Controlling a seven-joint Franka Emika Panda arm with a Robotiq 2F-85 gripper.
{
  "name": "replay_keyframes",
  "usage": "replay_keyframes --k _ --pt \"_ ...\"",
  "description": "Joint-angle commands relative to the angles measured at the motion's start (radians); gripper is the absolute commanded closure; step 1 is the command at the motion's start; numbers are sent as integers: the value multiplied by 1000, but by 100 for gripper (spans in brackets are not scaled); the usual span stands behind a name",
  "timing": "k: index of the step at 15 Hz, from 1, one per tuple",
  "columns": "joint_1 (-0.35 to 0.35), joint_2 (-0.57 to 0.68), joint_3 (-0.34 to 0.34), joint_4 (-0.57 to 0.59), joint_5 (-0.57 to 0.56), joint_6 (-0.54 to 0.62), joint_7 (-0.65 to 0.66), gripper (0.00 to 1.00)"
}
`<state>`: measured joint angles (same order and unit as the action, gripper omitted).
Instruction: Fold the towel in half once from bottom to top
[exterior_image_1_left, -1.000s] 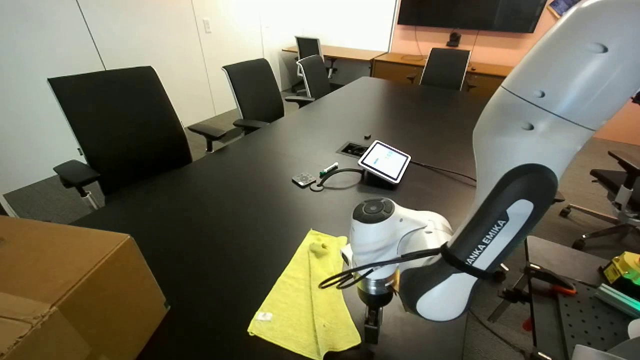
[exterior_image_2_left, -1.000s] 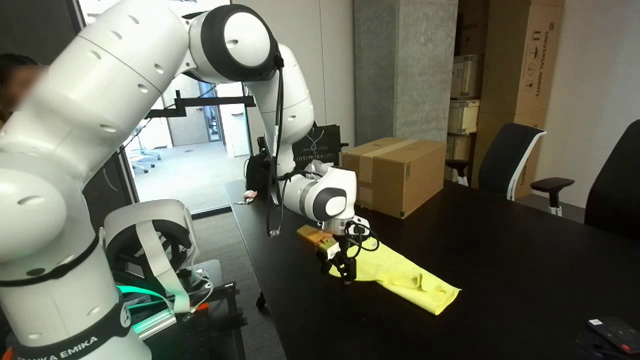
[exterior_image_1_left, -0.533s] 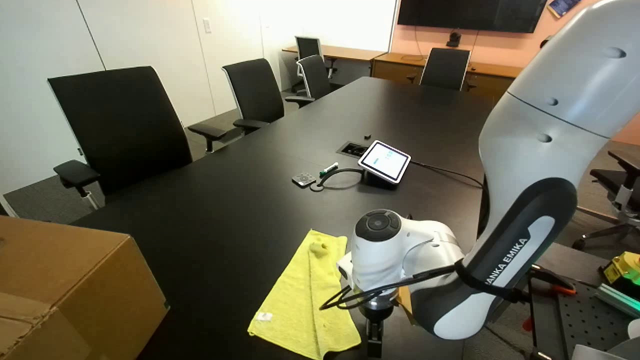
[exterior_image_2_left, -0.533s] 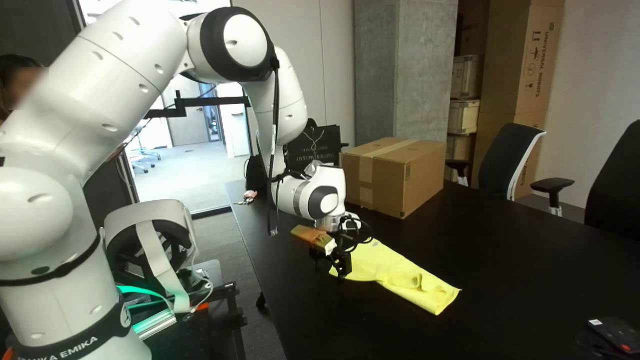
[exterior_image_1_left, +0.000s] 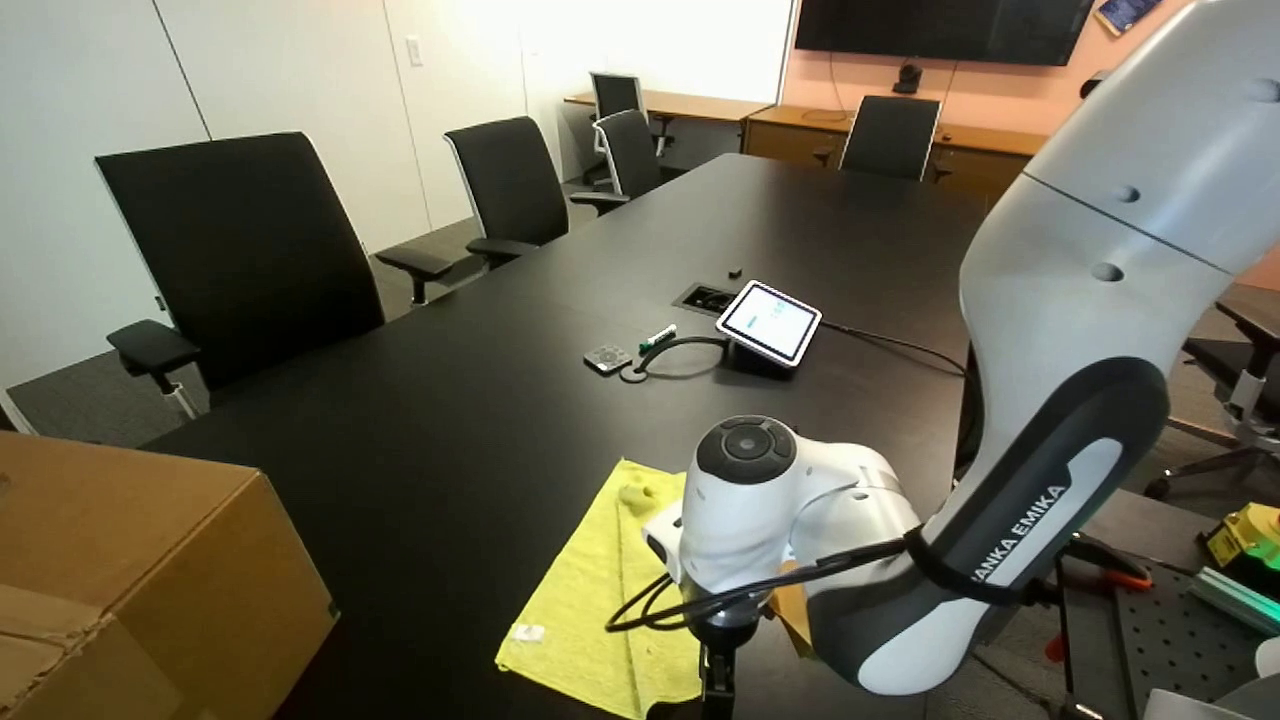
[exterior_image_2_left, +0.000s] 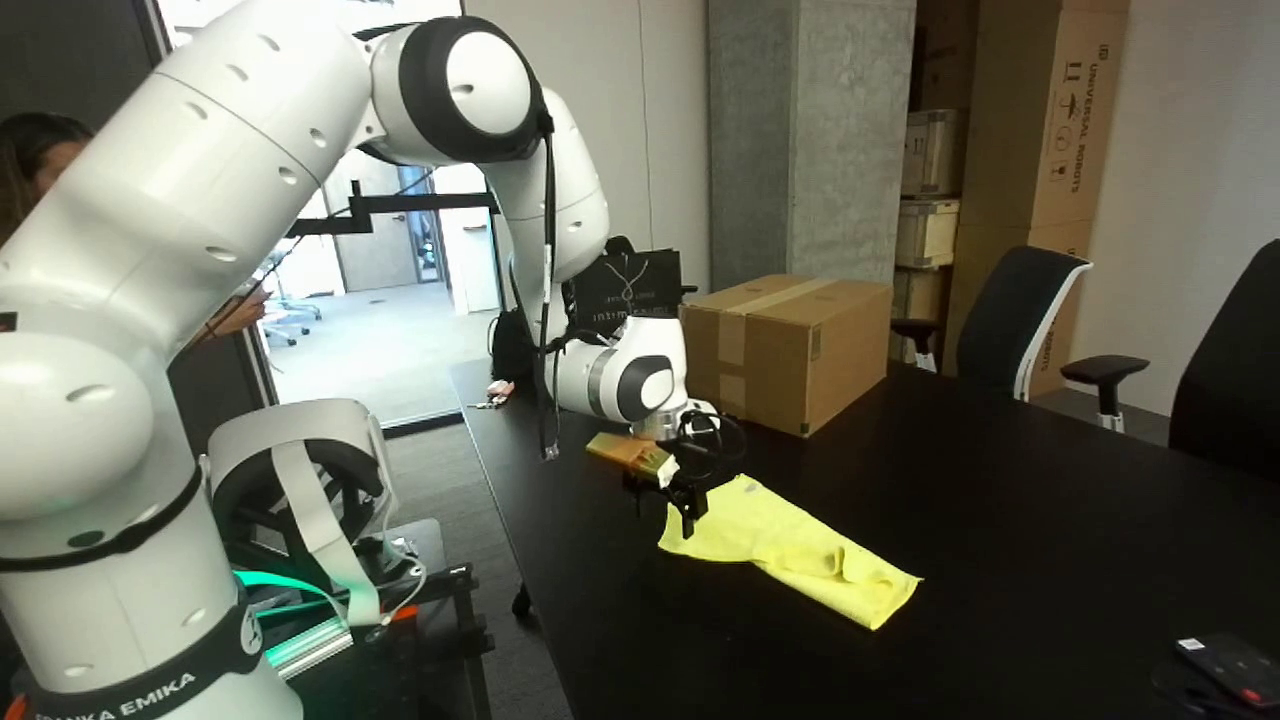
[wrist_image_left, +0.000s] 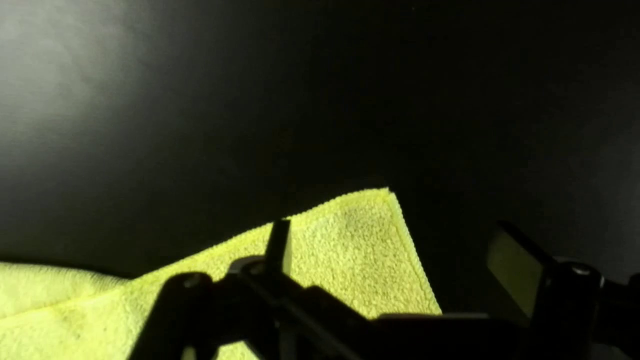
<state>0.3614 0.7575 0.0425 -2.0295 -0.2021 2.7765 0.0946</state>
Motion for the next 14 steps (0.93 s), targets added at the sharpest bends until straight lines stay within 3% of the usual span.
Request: replay_keyframes --k 1,4,14 --pt "-51 20 47 50 16 4 -69 0" --pt "-79 52 69 83 24 0 -101 0" --pt "-55 180 20 182 10 -4 -78 0"
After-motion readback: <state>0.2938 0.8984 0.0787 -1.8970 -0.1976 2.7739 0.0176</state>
